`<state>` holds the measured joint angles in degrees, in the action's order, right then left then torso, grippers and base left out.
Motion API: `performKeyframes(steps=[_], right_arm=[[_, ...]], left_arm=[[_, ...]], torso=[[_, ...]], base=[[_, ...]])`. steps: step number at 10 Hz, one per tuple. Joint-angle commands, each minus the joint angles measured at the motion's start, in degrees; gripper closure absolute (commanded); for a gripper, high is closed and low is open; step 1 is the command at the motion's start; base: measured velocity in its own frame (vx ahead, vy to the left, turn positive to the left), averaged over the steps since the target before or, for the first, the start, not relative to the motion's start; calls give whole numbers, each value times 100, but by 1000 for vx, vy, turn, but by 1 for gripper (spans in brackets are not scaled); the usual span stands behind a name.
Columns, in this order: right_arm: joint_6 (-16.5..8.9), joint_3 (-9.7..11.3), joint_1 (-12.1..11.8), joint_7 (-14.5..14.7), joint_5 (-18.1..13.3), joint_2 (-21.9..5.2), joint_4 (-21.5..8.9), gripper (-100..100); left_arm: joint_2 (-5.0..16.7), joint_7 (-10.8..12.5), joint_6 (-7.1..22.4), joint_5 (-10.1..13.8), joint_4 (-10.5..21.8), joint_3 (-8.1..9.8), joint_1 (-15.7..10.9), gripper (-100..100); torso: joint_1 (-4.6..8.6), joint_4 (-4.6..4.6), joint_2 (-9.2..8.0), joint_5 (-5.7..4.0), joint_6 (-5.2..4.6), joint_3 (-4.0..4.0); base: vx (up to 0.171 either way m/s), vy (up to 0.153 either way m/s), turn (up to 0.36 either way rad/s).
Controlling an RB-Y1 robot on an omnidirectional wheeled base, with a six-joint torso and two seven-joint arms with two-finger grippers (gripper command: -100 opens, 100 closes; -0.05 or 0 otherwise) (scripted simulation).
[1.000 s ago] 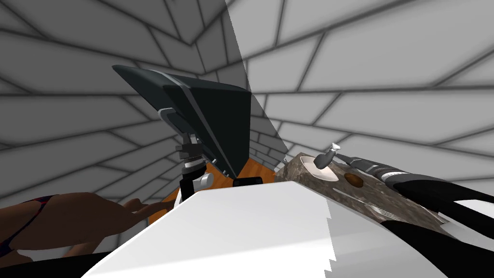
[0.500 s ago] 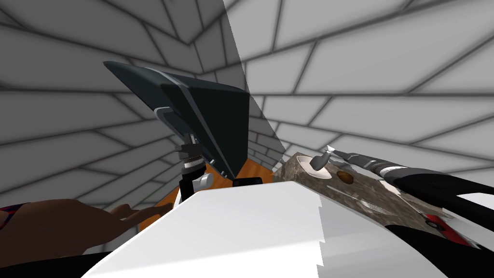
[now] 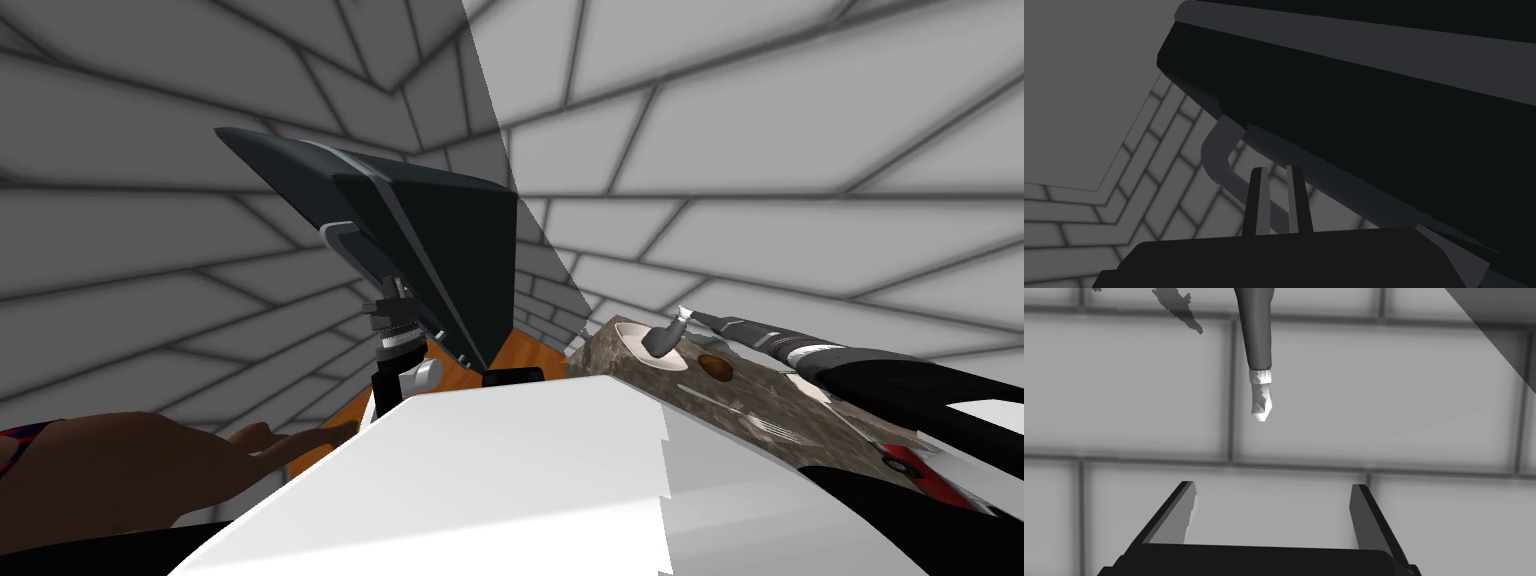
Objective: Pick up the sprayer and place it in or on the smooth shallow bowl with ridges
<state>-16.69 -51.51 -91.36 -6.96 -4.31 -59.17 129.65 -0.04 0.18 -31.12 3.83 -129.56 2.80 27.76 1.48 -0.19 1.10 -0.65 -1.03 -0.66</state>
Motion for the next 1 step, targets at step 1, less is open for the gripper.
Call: performKeyframes(steps=[1], right_arm=[[0,0,0,0,0,0,0,0]], left_arm=[[0,0,0,0,0,0,0,0]], torso=[[0,0,0,0,0,0]], base=[[0,0,0]])
